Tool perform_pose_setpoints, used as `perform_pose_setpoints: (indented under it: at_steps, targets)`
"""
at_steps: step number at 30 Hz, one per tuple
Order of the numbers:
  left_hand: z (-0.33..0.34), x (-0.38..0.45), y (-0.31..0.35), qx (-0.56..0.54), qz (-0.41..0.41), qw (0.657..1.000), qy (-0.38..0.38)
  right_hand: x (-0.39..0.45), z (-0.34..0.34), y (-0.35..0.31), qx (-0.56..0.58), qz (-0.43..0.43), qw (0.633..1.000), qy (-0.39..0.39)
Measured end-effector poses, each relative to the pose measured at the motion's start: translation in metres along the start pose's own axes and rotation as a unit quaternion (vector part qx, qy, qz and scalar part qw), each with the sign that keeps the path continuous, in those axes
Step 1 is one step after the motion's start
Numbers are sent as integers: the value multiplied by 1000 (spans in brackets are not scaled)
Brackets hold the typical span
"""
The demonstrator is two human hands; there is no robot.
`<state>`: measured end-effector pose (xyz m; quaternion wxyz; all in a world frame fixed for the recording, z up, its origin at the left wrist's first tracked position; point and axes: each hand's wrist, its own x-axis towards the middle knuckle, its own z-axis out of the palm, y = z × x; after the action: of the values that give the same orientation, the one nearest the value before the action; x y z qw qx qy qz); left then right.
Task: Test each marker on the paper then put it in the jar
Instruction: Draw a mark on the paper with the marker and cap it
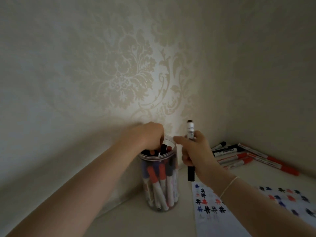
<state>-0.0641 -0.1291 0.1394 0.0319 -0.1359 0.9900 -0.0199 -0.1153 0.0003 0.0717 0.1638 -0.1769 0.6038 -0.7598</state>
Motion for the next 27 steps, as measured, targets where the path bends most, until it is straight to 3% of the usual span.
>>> perform_pose_setpoints:
  at_steps: [3, 6, 7, 10, 14, 16, 18, 21, 25, 26, 27]
  targets:
    - [-5, -3, 6, 26, 3, 999, 21, 1, -23, -8, 96, -3, 993, 74]
    - [-10, -15, 28, -9, 51, 983, 176, 3, -46, -17, 24, -11, 996, 89]
    - [-7, -20, 40, -62, 86, 977, 187, 3, -51, -20, 2, -19, 997, 81]
    - [10, -32, 78, -177, 164, 967, 82, -3, -61, -25, 16, -40, 997, 70]
    - [31, -20, 97, -209, 166, 961, 69, -8, -72, -20, 36, -48, 991, 117]
    - [38, -15, 102, -265, 174, 948, 19, -11, -78, -17, 48, -49, 993, 97]
    - [45, -14, 105, -331, 193, 924, -13, -14, -87, -16, 37, -38, 997, 47]
    - [60, -15, 109, -415, 231, 880, 6, -19, -103, -16, 18, 5, 999, -35]
    - [80, -24, 112, -557, 249, 792, -24, -30, -116, -20, -34, 16, 995, -88]
    - [84, -25, 113, -567, 248, 785, -29, -32, -118, -20, -44, 9, 995, -89]
    - [89, -25, 113, -547, 248, 799, -22, -35, -119, -20, -49, 0, 996, -79]
